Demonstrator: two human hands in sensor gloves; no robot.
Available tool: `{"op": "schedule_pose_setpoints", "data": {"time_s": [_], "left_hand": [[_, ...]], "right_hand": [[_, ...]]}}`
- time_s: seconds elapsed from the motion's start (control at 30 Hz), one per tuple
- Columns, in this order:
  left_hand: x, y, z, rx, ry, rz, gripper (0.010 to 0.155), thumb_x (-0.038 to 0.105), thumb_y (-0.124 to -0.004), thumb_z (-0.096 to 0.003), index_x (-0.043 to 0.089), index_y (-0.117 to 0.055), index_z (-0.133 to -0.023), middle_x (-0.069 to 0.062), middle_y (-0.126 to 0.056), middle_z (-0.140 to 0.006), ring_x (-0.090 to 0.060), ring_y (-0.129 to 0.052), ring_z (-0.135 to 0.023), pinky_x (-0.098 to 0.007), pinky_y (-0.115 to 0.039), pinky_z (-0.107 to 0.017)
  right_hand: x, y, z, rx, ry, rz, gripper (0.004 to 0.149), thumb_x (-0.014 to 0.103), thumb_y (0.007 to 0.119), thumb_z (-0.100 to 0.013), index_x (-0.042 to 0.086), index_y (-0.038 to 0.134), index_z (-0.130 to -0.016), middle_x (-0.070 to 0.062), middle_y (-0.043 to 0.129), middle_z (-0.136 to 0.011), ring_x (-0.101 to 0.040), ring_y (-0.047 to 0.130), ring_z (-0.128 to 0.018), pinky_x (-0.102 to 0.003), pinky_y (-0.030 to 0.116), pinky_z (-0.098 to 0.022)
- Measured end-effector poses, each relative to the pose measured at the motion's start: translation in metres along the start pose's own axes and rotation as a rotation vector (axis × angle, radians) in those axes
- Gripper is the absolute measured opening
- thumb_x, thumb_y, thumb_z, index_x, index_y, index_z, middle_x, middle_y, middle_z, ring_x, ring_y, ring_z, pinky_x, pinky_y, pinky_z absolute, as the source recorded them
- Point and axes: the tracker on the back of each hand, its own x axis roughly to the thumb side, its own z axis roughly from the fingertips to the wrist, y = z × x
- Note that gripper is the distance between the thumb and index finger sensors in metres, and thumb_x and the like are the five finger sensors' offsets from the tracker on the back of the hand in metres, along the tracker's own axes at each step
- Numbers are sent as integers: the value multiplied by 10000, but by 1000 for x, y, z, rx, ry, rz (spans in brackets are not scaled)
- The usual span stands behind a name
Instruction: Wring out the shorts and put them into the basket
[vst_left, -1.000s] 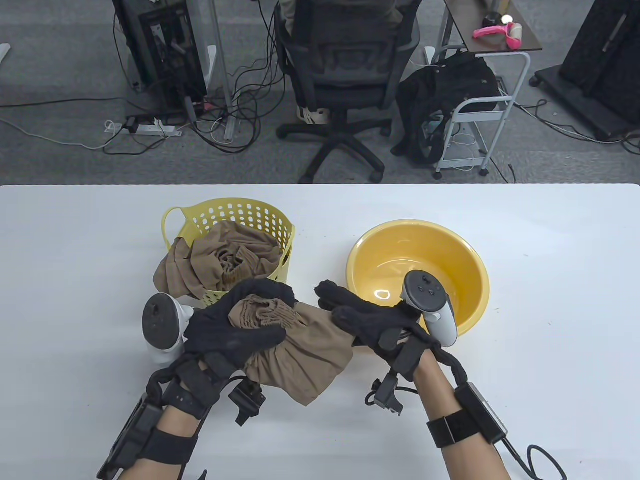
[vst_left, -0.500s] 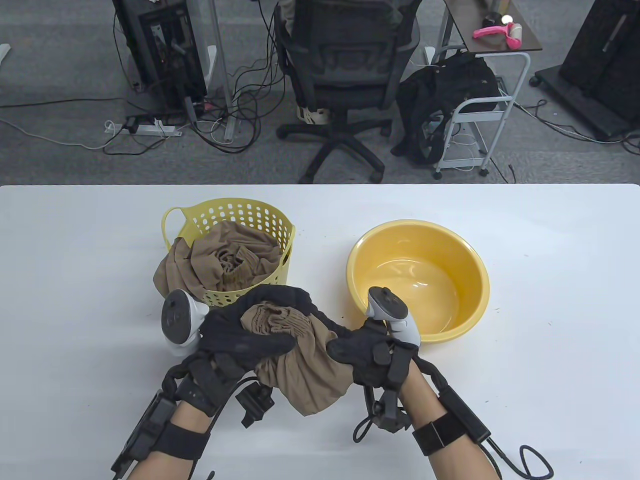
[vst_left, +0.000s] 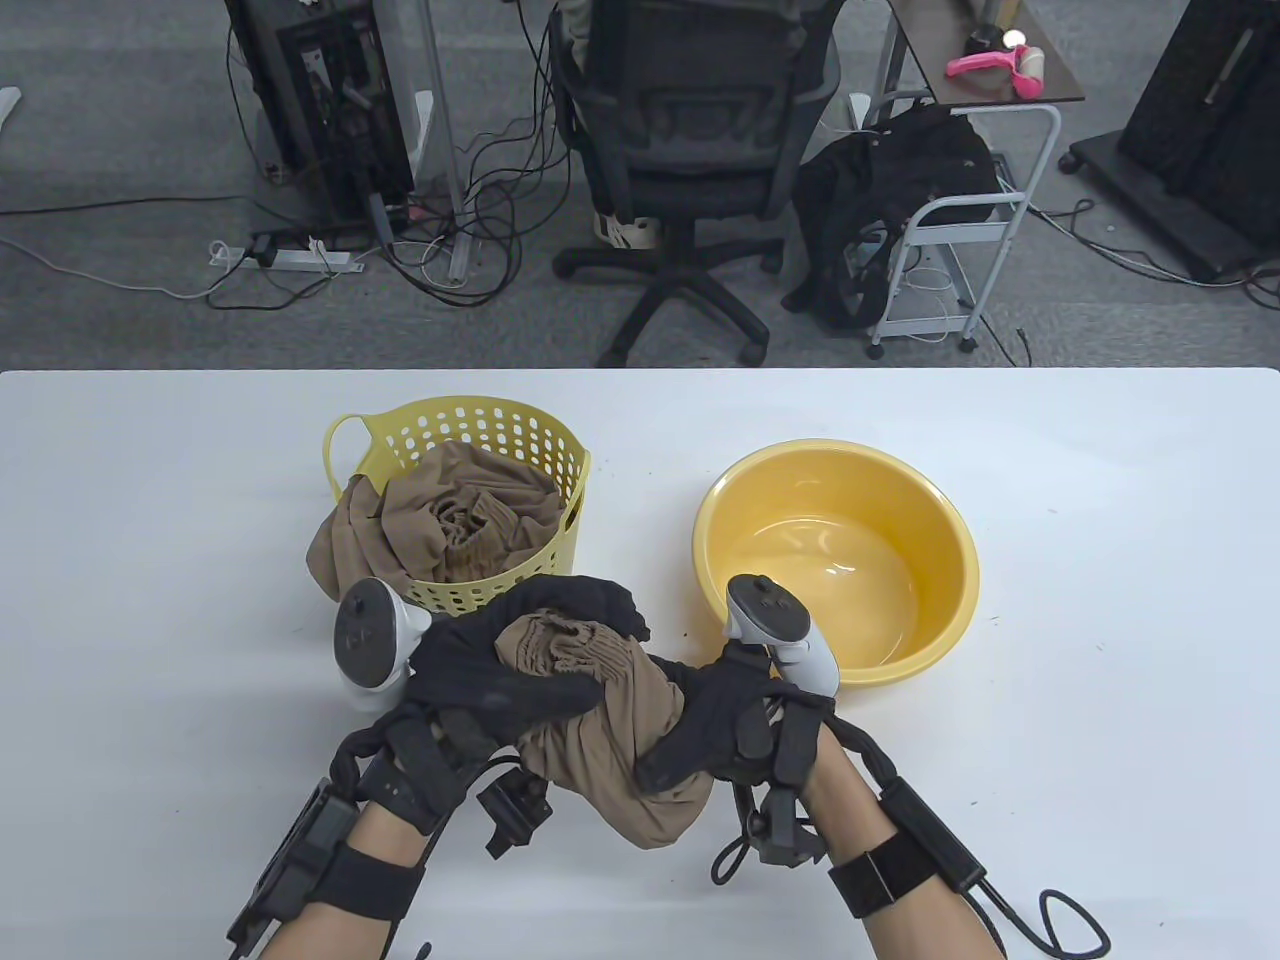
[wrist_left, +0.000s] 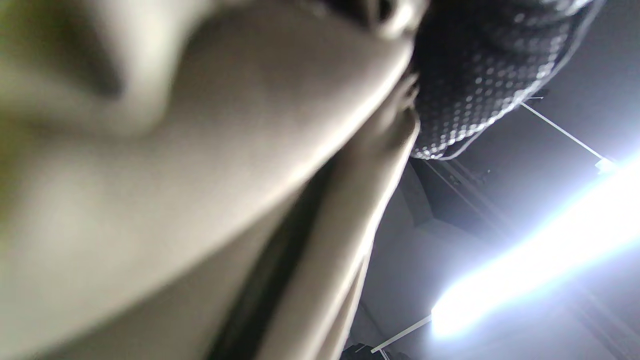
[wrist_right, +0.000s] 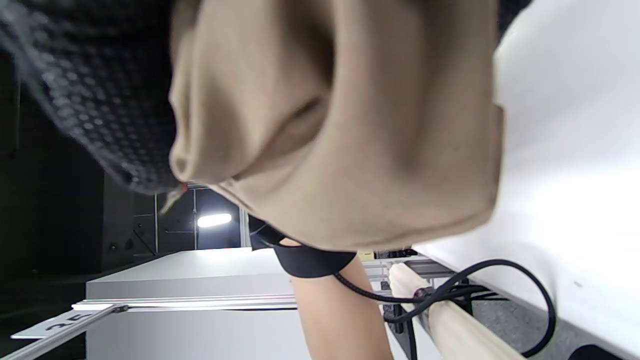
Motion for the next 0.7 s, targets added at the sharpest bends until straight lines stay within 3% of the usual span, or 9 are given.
{"op": "schedule_pose_setpoints", "data": {"time_s": [0.23, 0.43, 0.7], "left_hand": [[0, 0, 1, 35, 27, -69, 623, 481, -989, -476, 339, -653, -981, -116, -767, -1059, -411, -896, -920, -660, -708, -664], [0, -1, 3, 90, 51, -120, 624, 505, -959, -495, 329, -627, -993, -101, -762, -1059, -418, -882, -914, -663, -699, -659], [2, -8, 4, 139, 88, -324, 646, 557, -891, -523, 298, -570, -1019, -89, -765, -1050, -397, -892, -885, -640, -712, -658]], "right_hand": [[16, 0, 7, -136, -31, 163, 1000, 463, 1048, -362, 8, 453, -1026, -124, 772, -861, -232, 944, -536, -237, 838, -327], [32, 2, 14, -259, -74, 342, 960, 438, 1067, -336, 17, 505, -991, -77, 810, -796, -203, 941, -472, -237, 819, -285], [48, 5, 24, -426, -82, 617, 907, 397, 1085, -309, 25, 561, -949, -43, 842, -728, -186, 935, -407, -261, 798, -249]]}}
